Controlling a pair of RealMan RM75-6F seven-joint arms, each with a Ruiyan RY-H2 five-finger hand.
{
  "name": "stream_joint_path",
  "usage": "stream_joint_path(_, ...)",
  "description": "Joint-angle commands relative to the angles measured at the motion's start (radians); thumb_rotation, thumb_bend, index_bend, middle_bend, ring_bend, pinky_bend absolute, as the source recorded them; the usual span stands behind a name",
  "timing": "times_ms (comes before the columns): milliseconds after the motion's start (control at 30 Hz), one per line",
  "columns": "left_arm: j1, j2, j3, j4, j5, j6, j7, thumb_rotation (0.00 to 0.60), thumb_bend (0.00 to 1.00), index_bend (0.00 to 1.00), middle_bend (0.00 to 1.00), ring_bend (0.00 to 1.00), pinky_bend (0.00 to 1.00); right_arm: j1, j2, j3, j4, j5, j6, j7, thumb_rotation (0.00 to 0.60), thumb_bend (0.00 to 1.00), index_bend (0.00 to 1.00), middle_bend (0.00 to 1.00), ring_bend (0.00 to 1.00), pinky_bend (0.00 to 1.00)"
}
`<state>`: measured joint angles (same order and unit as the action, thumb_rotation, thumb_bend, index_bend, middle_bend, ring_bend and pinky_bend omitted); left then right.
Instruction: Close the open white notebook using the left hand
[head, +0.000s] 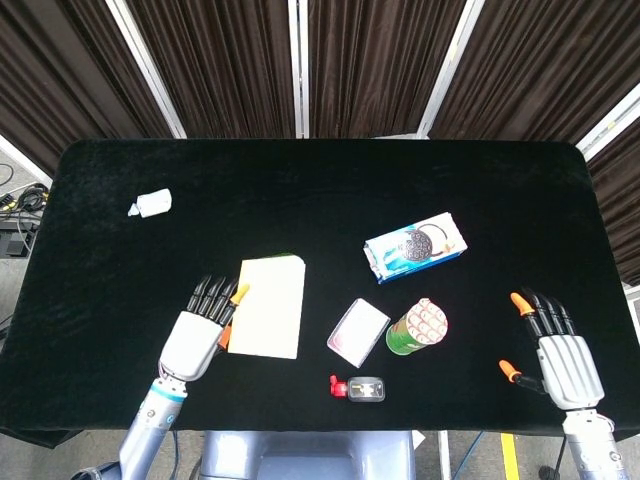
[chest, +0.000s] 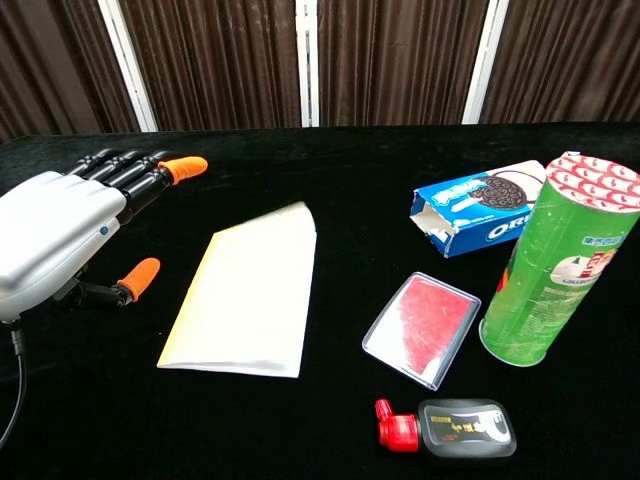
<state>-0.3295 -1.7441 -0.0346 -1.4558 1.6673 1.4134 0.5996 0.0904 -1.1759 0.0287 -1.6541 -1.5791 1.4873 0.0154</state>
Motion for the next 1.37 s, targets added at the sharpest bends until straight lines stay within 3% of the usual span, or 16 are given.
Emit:
stream_joint_path(33,0.013,0.013,0.01,-0.003,-0.002,0.01,0.007,0.6,0.51,0.0,0.0,0.0,0.0,0.0,0.0,0.0,0.0,0.0,0.0,-0.002,0.6,0.08,0.0,0.0,0.0,0.0)
stream_joint_path(400,0.129,0.197,0.048,-0.069,-0.066,0.115,-0.059,0.6,0.46,0.0,0.0,0.0,0.0,-0.001,-0.011,-0.009,0.005,-0.014,0.0,-0.024,0.6,0.08,0.0,0.0,0.0,0.0)
stream_joint_path(467,0.149,0.236,0.045,-0.09,-0.097,0.126,-0.083,0.6,0.41,0.0,0.0,0.0,0.0,-0.001,-0.013,-0.009,0.006,-0.014,0.002,-0.027,0.6,0.08,0.0,0.0,0.0,0.0)
stream_joint_path(633,0.198,0.32,0.044,-0.113,-0.154,0.154,-0.134,0.6,0.11,0.0,0.0,0.0,0.0,-0.001,-0.018,-0.004,0.009,-0.007,0.001,-0.035,0.6,0.08,0.0,0.0,0.0,0.0)
stream_joint_path(800,0.228,0.369,0.038,-0.121,-0.153,0.2,-0.175,0.6,0.01,0.0,0.0,0.0,0.0,0.001,-0.018,0.0,0.003,-0.007,0.003,-0.037,0.6,0.08,0.0,0.0,0.0,0.0)
stream_joint_path(1367,0.263,0.434,0.028,-0.15,-0.155,0.214,-0.229,0.6,0.0,0.0,0.0,0.0,0.0,0.003,-0.018,-0.005,0.002,-0.019,0.003,-0.034,0.6,0.08,0.0,0.0,0.0,0.0)
